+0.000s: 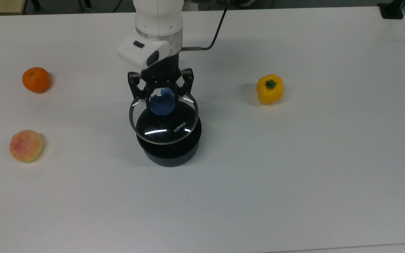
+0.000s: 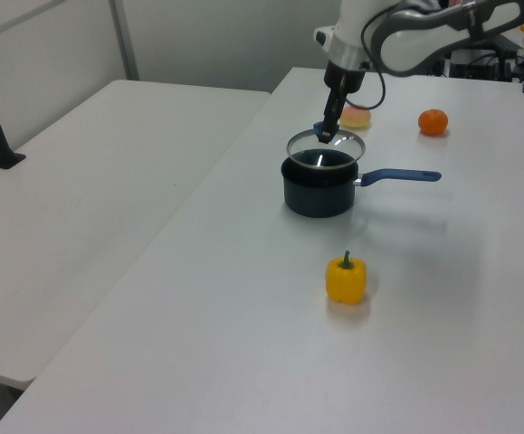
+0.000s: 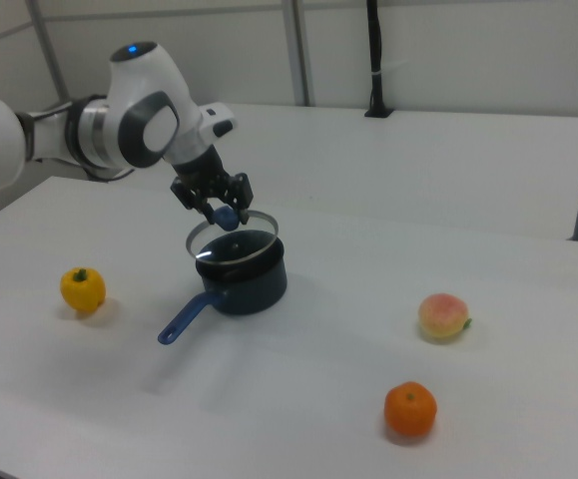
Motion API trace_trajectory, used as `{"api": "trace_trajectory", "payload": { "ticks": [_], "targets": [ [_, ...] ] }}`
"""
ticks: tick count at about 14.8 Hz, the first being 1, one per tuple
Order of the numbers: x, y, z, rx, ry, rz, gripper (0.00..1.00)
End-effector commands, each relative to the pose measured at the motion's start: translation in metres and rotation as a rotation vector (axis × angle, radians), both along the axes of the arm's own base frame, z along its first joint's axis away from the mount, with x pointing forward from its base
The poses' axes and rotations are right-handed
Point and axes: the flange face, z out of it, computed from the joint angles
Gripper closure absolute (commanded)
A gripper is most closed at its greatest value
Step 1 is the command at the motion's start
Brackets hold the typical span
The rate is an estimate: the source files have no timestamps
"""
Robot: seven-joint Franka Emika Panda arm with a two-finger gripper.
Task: Open lid
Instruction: 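Carry the glass lid beside the pot handle and lower it to the table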
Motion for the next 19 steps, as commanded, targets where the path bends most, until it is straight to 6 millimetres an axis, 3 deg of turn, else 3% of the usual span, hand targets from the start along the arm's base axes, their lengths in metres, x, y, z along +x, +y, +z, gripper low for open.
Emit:
{"api": "trace_trajectory", "payload": {
  "ticks": [1,6,11,14,19],
  "targets": [
    [-0.033,-0.008,0.046,-0.001,0.047,-0.019,0.8],
    [-0.077,-0.02,0.081,0.003,0.13,-0.031,0.82],
    [-0.139,-0.039,0.091,-0.015,0.365,0.058,0.83],
    [-0.159,-0.051,0.085,-0.015,0.506,0.124,0.83],
    [-0.181,-0.066,0.044,-0.002,0.637,0.142,0.83]
  ]
}}
